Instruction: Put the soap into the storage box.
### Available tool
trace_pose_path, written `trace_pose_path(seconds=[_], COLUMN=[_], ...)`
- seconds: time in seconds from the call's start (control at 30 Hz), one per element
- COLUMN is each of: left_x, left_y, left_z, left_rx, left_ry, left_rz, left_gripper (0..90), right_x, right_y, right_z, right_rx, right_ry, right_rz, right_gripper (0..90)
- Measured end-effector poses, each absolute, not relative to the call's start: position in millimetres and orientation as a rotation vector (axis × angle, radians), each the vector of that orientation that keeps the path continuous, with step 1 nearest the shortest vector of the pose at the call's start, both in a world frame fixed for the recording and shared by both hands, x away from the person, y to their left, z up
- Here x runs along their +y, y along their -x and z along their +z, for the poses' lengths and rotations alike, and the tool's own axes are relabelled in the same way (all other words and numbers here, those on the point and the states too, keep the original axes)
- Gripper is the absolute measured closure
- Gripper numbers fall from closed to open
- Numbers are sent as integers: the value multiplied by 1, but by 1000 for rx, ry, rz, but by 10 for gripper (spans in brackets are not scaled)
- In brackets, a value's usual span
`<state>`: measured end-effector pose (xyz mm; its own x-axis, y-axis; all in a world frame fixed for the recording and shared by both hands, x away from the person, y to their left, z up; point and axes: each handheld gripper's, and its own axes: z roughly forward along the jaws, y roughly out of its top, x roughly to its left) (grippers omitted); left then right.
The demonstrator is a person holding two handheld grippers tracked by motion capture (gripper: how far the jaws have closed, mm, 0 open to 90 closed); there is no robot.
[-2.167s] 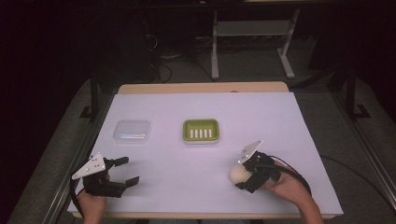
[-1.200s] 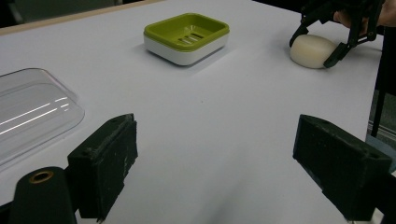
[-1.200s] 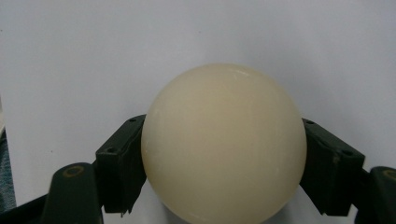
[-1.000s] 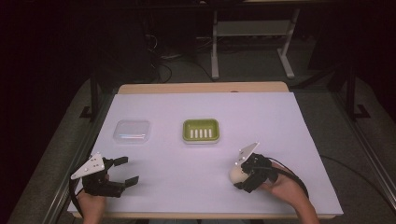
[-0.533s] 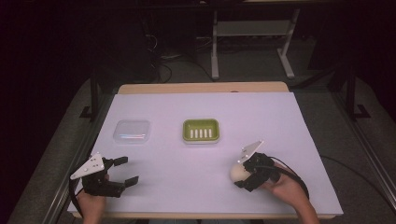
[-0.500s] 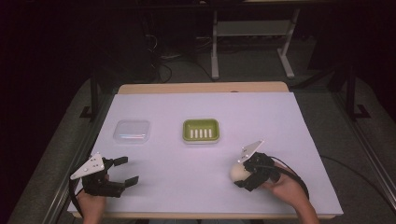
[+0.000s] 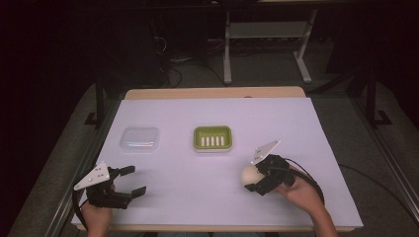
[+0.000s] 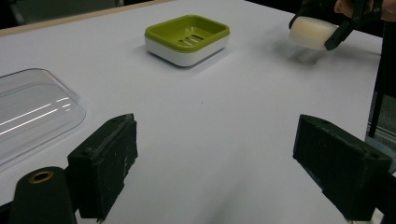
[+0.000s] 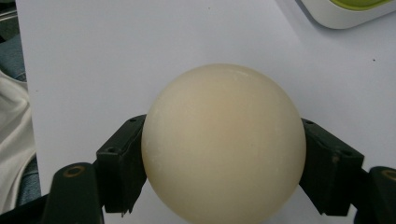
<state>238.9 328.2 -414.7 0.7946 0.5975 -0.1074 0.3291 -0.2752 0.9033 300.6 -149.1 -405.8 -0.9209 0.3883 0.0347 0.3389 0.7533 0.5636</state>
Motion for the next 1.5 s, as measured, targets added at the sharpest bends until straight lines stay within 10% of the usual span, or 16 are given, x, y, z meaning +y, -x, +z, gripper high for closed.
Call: trace_pose_path(seconds=[1.5], left_x=[329], left_y=[-239], left_z=[-415], left_rx=[702], left_ry=[-1886], left_rz=[305], left_gripper=[131], right_x=[-126], right_y=[-342], right_z=[-368], right_rx=[2898], right_ry=[-499], right_rz=[891], right_gripper=[244])
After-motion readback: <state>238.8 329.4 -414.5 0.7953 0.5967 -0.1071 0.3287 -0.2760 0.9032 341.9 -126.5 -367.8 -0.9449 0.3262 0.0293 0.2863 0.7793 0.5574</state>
